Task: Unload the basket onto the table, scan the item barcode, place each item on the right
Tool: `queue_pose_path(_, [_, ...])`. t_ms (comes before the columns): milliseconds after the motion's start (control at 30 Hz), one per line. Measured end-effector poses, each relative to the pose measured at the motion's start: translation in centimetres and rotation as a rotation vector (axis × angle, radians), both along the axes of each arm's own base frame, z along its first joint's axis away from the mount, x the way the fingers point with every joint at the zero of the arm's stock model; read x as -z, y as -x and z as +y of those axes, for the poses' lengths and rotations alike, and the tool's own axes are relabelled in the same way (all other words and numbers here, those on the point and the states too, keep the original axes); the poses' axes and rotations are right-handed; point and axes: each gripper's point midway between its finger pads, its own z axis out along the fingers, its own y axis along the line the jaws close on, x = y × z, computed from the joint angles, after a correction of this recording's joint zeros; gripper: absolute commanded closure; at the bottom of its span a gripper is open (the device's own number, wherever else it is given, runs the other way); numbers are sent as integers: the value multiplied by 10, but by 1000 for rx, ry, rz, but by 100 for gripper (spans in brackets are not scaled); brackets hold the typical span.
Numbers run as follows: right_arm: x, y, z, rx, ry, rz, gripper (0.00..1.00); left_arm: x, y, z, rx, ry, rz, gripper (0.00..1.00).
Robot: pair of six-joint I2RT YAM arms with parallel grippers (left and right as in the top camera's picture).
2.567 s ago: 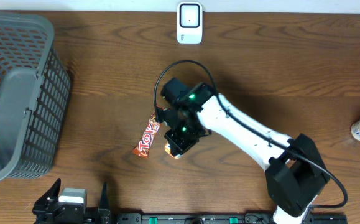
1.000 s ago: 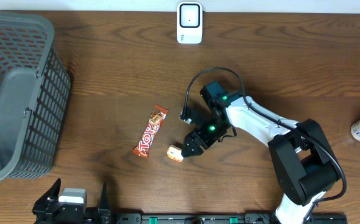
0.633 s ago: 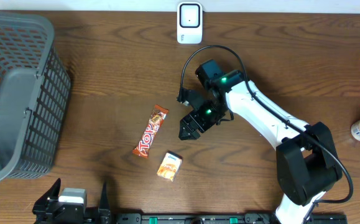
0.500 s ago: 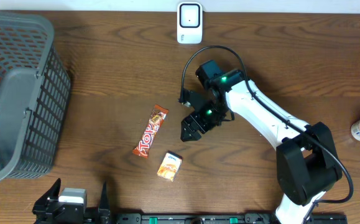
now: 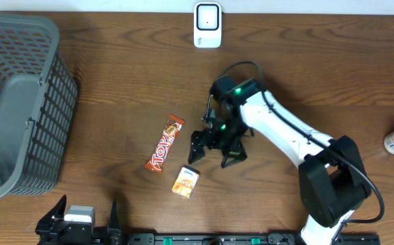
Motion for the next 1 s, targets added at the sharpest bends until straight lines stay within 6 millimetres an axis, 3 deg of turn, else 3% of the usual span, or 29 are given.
queue_pose_path(367, [9,57,30,487,485,260,1,0,0,0,0,0,0,3])
queue_pose_path(467, [13,64,36,676,603,307,1,0,0,0,0,0,0,4])
queue_pose_path(500, [15,62,42,738,614,307,1,0,0,0,0,0,0,4])
queue_pose_path(600, [19,44,64,846,544,276,14,0,0,0,0,0,0,4])
queue_pose_path(733, [20,20,87,934,442,254,7,0,0,0,0,0,0,4])
queue_pose_path(1000, [40,16,87,922,466,228,11,0,0,0,0,0,0,4])
